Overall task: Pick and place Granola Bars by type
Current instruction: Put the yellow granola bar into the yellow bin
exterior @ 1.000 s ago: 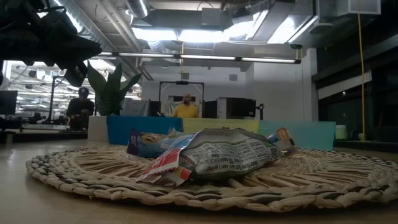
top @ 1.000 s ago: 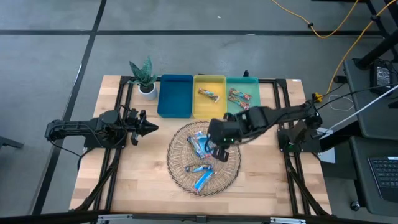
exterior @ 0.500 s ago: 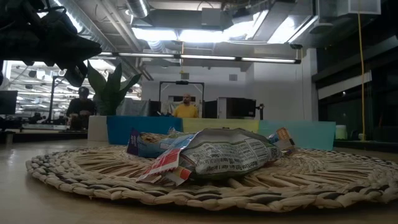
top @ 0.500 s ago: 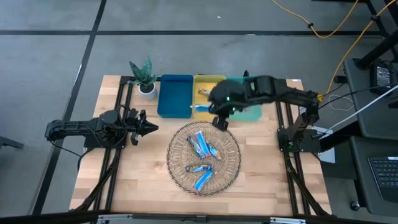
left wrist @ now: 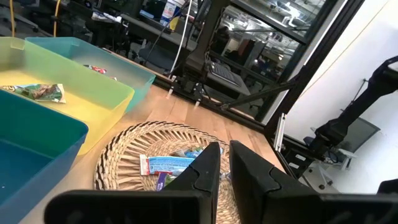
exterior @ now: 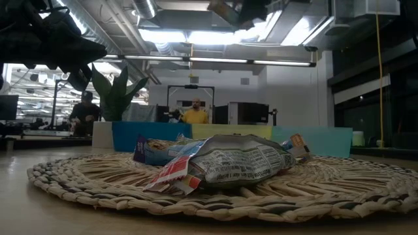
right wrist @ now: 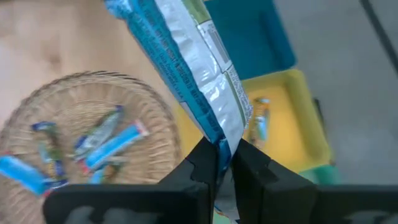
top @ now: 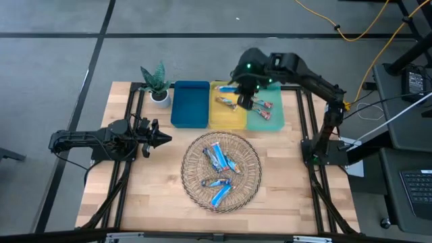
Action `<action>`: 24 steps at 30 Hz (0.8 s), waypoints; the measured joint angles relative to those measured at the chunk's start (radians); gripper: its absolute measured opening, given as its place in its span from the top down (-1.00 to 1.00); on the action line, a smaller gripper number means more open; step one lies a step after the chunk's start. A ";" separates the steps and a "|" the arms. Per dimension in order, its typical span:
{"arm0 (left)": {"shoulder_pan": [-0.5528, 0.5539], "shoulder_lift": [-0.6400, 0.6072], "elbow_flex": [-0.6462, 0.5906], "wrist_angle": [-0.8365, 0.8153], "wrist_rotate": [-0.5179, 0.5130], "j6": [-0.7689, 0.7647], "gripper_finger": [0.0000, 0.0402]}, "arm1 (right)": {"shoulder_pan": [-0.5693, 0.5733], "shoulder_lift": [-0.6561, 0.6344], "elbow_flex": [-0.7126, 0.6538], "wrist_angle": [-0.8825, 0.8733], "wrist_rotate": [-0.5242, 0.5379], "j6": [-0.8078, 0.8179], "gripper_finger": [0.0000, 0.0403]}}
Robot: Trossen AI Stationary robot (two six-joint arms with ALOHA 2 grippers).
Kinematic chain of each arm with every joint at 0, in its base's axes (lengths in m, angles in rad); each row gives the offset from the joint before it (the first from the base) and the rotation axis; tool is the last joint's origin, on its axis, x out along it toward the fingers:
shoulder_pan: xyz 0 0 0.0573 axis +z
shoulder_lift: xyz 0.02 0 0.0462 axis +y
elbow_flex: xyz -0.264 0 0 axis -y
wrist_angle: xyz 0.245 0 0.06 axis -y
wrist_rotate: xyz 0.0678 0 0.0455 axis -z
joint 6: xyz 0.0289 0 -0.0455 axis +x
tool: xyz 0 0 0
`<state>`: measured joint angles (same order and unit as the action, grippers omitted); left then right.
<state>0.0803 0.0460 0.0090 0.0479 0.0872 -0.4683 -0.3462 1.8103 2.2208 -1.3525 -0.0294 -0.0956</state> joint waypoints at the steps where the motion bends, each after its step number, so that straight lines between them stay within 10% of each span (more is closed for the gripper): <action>1: 0.000 0.000 0.000 0.000 0.000 0.000 0.84 | -0.023 0.000 0.000 0.001 0.000 -0.020 0.79; 24: 0.000 0.000 0.000 0.000 0.000 0.000 0.84 | -0.274 0.269 -0.001 0.073 -0.286 -0.352 0.79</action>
<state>0.0805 0.0456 0.0090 0.0482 0.0872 -0.4683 -0.6201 2.0797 2.2196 -1.2799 -0.3155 -0.4474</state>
